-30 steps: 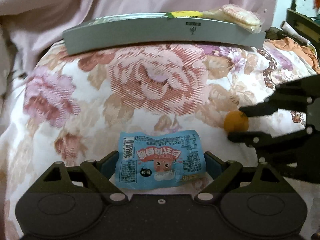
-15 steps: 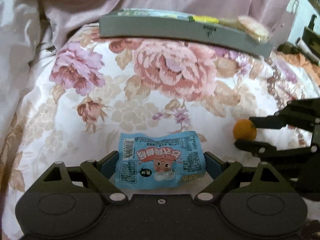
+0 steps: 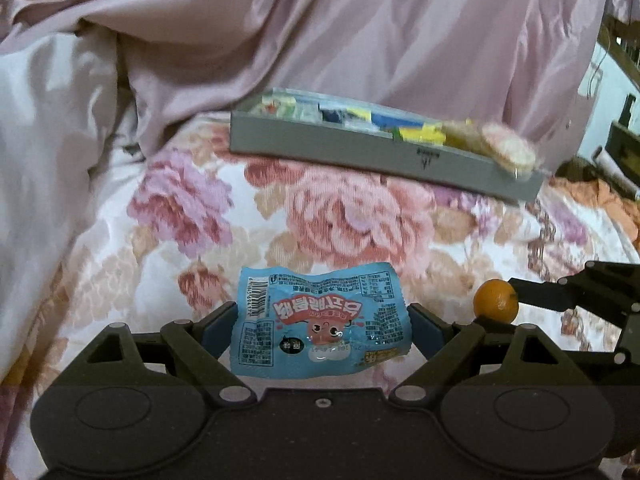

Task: Organize snacks
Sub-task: 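Lift and carry the blue packet and orange over the grey tray, then lower the blue packet and orange into the tray and open both grippers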

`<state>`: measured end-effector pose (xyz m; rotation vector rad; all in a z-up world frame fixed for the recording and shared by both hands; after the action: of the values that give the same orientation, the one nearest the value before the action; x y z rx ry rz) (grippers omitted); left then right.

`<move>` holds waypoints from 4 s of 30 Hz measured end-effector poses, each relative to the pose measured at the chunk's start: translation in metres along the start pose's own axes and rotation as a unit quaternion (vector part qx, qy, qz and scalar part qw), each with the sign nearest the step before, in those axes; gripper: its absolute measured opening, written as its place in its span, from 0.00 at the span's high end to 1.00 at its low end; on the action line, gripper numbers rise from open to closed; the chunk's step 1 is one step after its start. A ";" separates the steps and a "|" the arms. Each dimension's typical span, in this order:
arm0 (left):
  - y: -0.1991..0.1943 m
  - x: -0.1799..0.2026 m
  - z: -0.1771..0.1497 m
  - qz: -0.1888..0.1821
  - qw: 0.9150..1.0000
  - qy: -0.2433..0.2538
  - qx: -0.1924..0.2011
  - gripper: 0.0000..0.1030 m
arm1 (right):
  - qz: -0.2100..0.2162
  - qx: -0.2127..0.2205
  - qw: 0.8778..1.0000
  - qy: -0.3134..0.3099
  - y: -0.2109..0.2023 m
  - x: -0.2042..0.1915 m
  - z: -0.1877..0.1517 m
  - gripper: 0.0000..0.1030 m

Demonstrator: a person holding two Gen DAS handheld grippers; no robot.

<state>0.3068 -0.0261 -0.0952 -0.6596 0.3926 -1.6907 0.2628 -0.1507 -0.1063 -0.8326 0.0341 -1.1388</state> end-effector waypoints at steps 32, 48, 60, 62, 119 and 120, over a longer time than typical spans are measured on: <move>0.013 -0.017 0.143 -0.006 0.980 -0.009 0.197 0.13 | -0.112 0.178 0.974 0.086 -0.020 0.063 0.072 0.62; 0.062 -0.021 0.157 -0.027 0.980 0.013 0.194 0.13 | -0.142 0.188 0.967 0.100 0.027 0.077 0.093 0.62; 0.082 -0.012 0.154 -0.024 0.980 0.047 0.192 0.13 | -0.148 0.159 0.968 0.123 0.052 0.087 0.090 0.62; 0.083 -0.014 0.155 -0.022 0.980 0.045 0.191 0.13 | -0.146 0.156 0.969 0.125 0.054 0.087 0.090 0.62; 0.079 -0.011 0.150 -0.010 0.983 0.024 0.180 0.01 | -0.185 0.197 0.944 0.188 0.032 0.111 0.093 0.00; 0.077 -0.010 0.150 -0.008 0.983 0.023 0.181 0.01 | -0.187 0.199 0.943 0.192 0.030 0.112 0.093 0.00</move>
<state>0.4609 -0.0192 -0.0252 -0.3570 0.1055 -1.7378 0.3764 -0.1841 -0.0158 -0.2492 -0.0329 -1.5913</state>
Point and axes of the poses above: each gripper's, at about its wrist camera, not at the fingertips, and y roughly the way its jaws point, x to its right, z to its top, the point moved 9 cm from there along y, roughly the way its jaws point, and after that the axes turned 4 degrees about -z, right-handed, at the moved point
